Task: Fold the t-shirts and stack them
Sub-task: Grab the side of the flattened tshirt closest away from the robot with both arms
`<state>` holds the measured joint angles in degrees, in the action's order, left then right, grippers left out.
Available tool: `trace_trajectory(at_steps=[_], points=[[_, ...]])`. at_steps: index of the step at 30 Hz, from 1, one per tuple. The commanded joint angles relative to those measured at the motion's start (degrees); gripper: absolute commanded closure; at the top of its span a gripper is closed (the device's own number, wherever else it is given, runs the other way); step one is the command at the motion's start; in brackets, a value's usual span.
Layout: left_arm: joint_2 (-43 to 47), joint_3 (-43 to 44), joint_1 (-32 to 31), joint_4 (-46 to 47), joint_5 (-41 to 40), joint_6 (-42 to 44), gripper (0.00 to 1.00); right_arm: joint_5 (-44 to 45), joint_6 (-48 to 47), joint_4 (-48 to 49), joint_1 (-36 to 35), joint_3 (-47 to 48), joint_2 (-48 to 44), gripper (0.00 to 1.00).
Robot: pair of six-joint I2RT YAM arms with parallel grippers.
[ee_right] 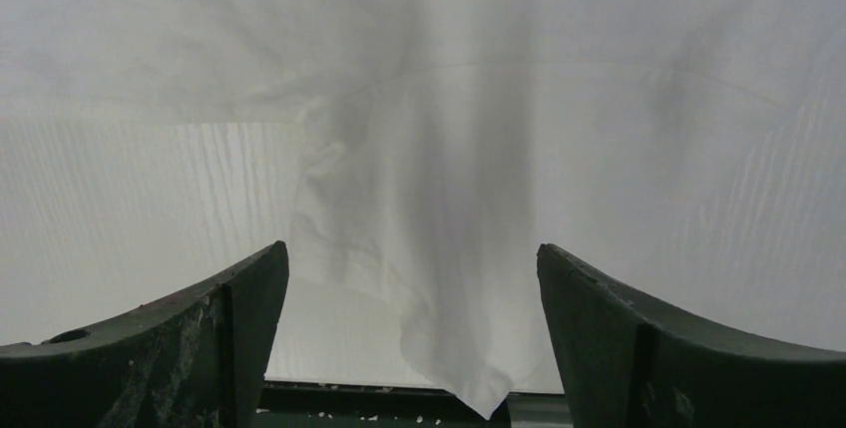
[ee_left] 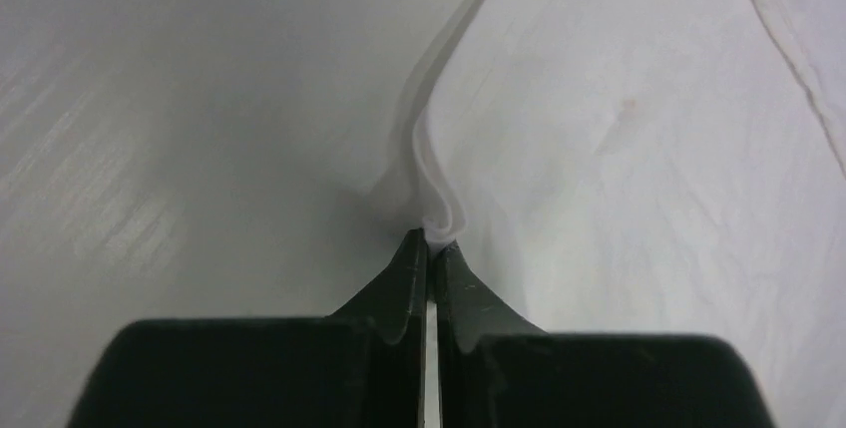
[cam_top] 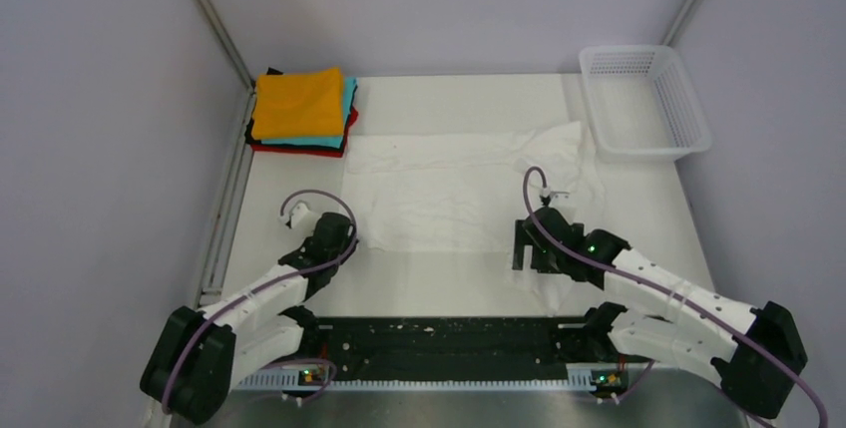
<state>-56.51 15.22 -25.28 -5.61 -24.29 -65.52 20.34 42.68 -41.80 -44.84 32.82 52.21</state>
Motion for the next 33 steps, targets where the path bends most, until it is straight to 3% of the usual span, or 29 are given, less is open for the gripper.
trace_trajectory(at_steps=[1,11,20,23,27,33], points=[[-0.2,-0.2,-0.2,-2.1,0.4,-1.2,1.0,-0.6,0.6,-3.6,-0.4,4.2,1.7,0.09],[7.4,-0.4,-0.2,-4.9,2.0,0.6,1.0,-11.6,11.2,-15.0,-4.4,-0.1,3.7,0.27],[8.5,-0.3,-0.1,-6.2,2.5,0.9,1.0,-10.1,15.3,-4.4,-5.5,-7.6,5.7,0.44],[8.5,-0.1,-0.2,-6.5,2.5,0.8,1.0,-6.4,15.6,-2.3,-5.6,-7.3,8.3,0.59],[8.6,0.5,-0.2,-7.3,2.2,0.7,1.0,-0.2,16.3,-3.6,-5.5,-4.7,10.0,0.98],[5.9,4.6,-0.1,-8.8,2.2,1.1,1.0,7.4,13.7,-5.0,-3.9,2.8,8.8,1.0]])
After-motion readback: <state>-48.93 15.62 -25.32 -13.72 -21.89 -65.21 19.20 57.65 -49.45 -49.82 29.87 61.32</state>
